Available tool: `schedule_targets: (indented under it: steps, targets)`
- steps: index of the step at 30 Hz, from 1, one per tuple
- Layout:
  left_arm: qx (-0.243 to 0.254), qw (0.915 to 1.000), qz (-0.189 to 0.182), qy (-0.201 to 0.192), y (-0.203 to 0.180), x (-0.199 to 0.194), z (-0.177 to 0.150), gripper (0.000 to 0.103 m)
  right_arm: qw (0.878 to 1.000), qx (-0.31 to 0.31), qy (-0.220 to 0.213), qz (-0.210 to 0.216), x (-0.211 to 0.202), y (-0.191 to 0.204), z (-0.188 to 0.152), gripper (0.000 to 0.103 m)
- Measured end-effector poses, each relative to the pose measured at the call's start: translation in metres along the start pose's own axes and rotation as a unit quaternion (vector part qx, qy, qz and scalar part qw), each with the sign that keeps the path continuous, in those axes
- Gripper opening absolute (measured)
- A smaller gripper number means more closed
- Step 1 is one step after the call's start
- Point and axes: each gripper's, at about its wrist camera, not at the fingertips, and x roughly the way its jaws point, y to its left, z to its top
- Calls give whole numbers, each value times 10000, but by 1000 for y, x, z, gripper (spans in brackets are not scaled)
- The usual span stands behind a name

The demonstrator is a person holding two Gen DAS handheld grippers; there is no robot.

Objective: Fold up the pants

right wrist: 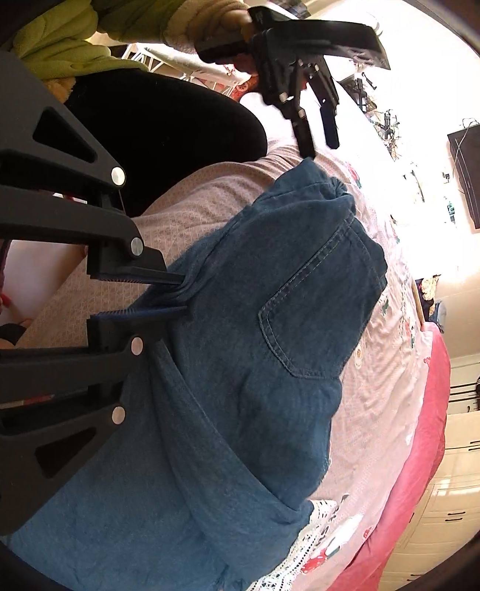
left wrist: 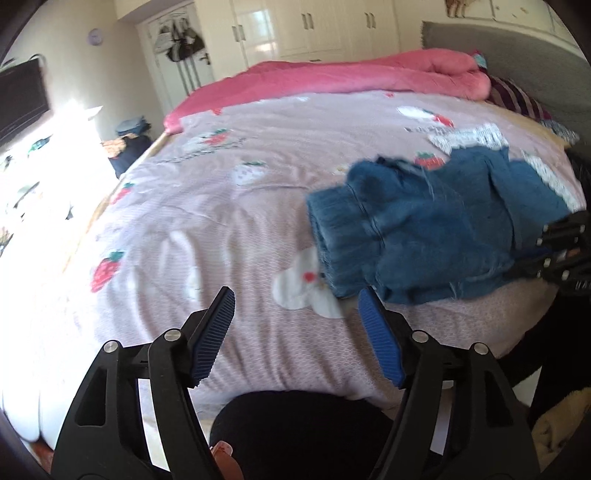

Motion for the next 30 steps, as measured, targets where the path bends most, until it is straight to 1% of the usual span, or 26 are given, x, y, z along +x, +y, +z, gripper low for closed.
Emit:
schedule_targets:
  steps: [1, 3, 4, 6, 7, 10, 11, 13, 14, 15, 17, 19, 20, 22, 24, 27, 28, 29, 30]
  targets:
    - [-75, 9999, -50, -79, 2, -7, 3, 62, 10000, 14, 7, 63, 0, 1, 0, 20]
    - [-146, 9996, -98, -237, -1, -16, 10, 62, 9999, 31, 14, 141, 1, 2, -1, 21]
    - [-166, 9991, -206, -317, -5, -20, 16, 62, 9999, 19, 9, 142, 1, 4, -2, 21]
    - [-232, 9973, -526, -450, -16, -23, 27, 62, 9999, 29, -8, 134, 0, 5, -3, 21]
    - [-240, 9953, -779, -520, -27, -23, 35, 62, 9998, 65, -26, 161, -2, 4, -3, 21]
    - [-186, 9917, -1138, -568, -52, -13, 49, 62, 9997, 111, -122, 194, -15, 2, -3, 21]
    - [-167, 9911, -1237, -471, -61, -5, 53, 61, 9996, 138, -179, 193, -21, 0, -3, 21]
    - [-92, 9888, -1448, -351, -75, 8, 53, 50, 9992, 236, -323, 82, -35, -7, -5, 21]
    - [-59, 9886, -1484, -252, -81, 16, 52, 47, 9986, 336, -399, -14, -43, -13, -6, 21]
    - [-2, 9899, -1414, -127, -87, 24, 50, 44, 9981, 414, -453, -95, -48, -17, -6, 22]
    - [185, 9927, -1173, 225, -98, 45, 39, 43, 9956, 624, -618, -335, -62, -33, -8, 22]
    - [170, 9930, -1074, 471, -100, 60, 27, 43, 9927, 846, -694, -509, -70, -50, -10, 26]
    - [181, 9929, -1049, 534, -101, 65, 21, 43, 9911, 957, -700, -611, -72, -58, -12, 27]
    - [29, 9920, -1116, 586, -99, 73, 15, 43, 9881, 1177, -669, -728, -72, -72, -17, 30]
    - [-57, 9918, -1155, 541, -96, 75, 14, 44, 9844, 1441, -592, -818, -69, -87, -24, 31]
    - [-114, 9919, -1142, 541, -95, 73, 17, 44, 9786, 1750, -352, -1028, -59, -104, -34, 31]
    - [-194, 9914, -1171, 554, -92, 68, 19, 45, 9777, 1811, -317, -1017, -58, -108, -37, 31]
    - [-299, 9904, -1241, 531, -89, 60, 22, 48, 9773, 1852, -352, -966, -59, -110, -39, 31]
    - [-401, 9888, -1360, 457, -85, 49, 26, 60, 9774, 1848, -395, -947, -60, -109, -41, 31]
